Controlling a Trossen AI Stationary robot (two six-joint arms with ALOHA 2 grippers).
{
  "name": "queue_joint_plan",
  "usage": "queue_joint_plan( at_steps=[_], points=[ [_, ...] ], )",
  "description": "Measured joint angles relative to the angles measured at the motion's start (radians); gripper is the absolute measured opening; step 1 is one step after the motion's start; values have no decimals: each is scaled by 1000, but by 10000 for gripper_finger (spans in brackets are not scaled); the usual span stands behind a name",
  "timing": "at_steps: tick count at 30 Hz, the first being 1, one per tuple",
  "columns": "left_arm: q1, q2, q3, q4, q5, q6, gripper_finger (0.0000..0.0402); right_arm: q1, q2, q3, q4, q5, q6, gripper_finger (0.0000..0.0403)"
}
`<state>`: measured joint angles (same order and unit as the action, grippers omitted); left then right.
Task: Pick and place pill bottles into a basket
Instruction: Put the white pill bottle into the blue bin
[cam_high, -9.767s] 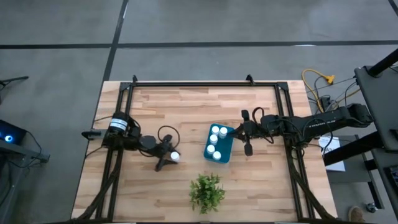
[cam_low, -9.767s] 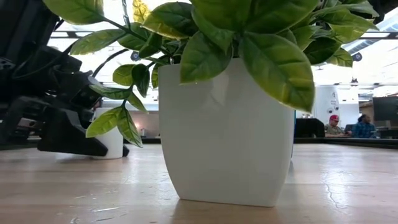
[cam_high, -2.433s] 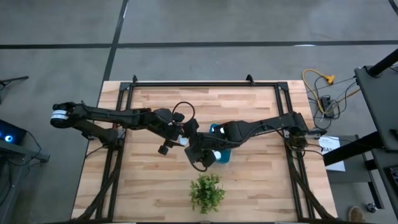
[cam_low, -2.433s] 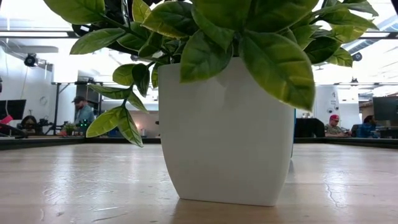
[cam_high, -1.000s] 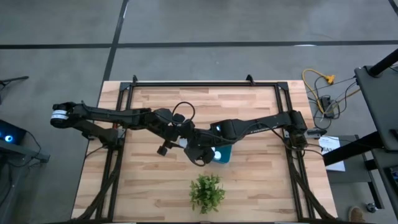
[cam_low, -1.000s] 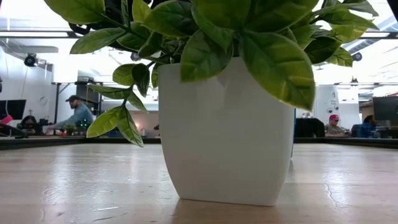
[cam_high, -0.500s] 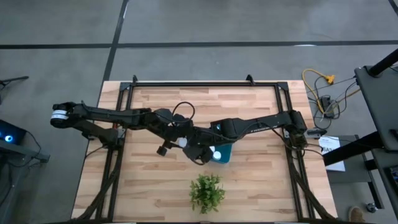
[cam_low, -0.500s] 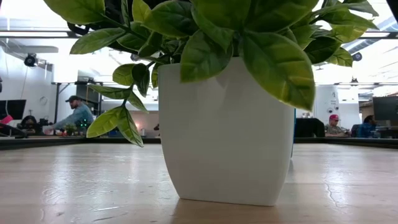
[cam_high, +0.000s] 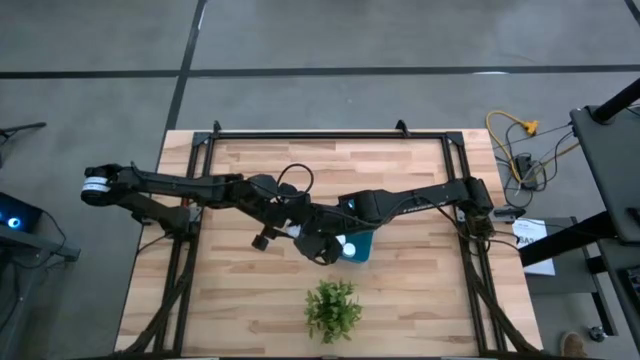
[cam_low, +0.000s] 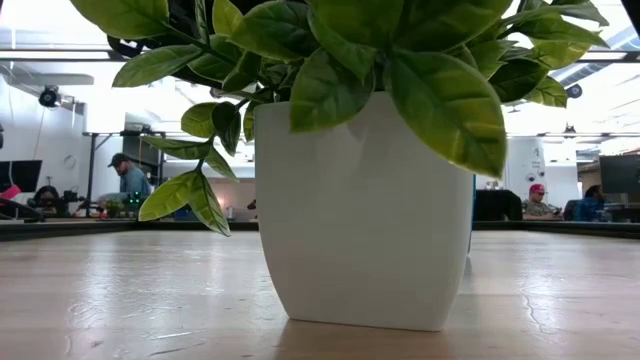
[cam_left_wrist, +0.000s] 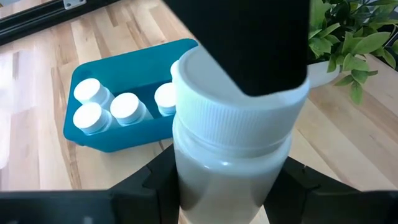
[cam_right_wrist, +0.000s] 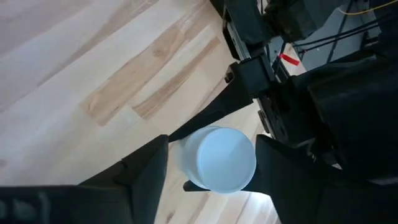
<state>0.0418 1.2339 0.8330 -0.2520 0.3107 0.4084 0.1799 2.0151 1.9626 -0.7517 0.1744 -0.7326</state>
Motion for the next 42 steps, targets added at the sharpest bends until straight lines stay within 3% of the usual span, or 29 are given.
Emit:
queue_joint_plan(
  at_steps=[5,15,32,42],
  points=[
    [0,0,-2,0,0,0,154,0,0,-1,0,-4,0,215],
    [0,0,-2,-2,0,0,154,-15,0,-9,7,-70,54,216],
    [0,0,-2,-3,2,21,154,-53,-2,-9,1,-69,150,290],
    [0,0,3,-1,0,24,154,-54,-2,-27,17,-70,123,281]
  ],
)
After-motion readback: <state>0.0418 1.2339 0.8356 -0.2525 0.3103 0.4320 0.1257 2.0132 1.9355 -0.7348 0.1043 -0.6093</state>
